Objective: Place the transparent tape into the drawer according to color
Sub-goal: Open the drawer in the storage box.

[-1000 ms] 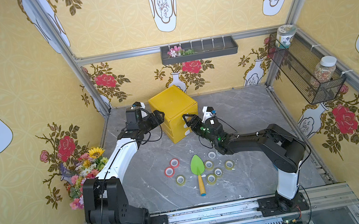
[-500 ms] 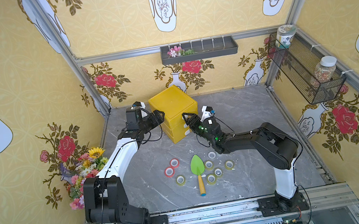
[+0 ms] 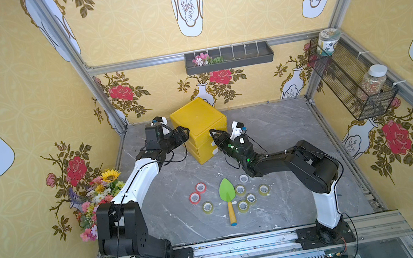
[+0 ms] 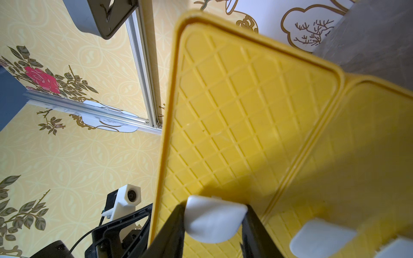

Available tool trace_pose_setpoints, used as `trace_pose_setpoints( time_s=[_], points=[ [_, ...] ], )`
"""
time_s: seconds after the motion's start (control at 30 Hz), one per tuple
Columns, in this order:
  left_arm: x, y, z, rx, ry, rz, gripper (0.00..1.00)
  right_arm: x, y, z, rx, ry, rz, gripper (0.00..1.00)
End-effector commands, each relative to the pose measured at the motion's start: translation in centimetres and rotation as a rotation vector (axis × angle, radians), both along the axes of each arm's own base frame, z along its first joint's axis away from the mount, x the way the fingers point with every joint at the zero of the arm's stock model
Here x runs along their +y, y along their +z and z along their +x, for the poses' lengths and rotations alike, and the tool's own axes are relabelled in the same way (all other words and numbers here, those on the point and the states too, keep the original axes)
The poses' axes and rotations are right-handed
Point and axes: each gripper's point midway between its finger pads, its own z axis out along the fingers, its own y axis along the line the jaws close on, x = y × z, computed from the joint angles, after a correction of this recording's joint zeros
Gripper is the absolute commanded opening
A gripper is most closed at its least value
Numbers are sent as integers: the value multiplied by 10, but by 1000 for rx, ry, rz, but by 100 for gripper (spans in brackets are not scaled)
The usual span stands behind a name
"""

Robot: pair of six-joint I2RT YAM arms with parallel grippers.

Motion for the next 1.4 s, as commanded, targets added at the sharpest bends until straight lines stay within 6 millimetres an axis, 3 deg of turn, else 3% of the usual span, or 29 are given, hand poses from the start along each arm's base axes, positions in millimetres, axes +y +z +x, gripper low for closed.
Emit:
trace_pose_setpoints(
  time_s=[0.0,0.37,0.7,1.37],
  points=[
    [0,-20,-9,74,-14,20,85,-3,10,1,-42,-16,20,39],
    [0,-20,-10,75,-18,17,87,-14,9,-17,-28,-12,19,35],
    [-1,-19,-10,73,-22,12,89,-29,-9,-39,34,4,19,34],
    [-1,-21,-10,76,-20,16,89,-53,-23,-68,92,3,27,33]
  ],
)
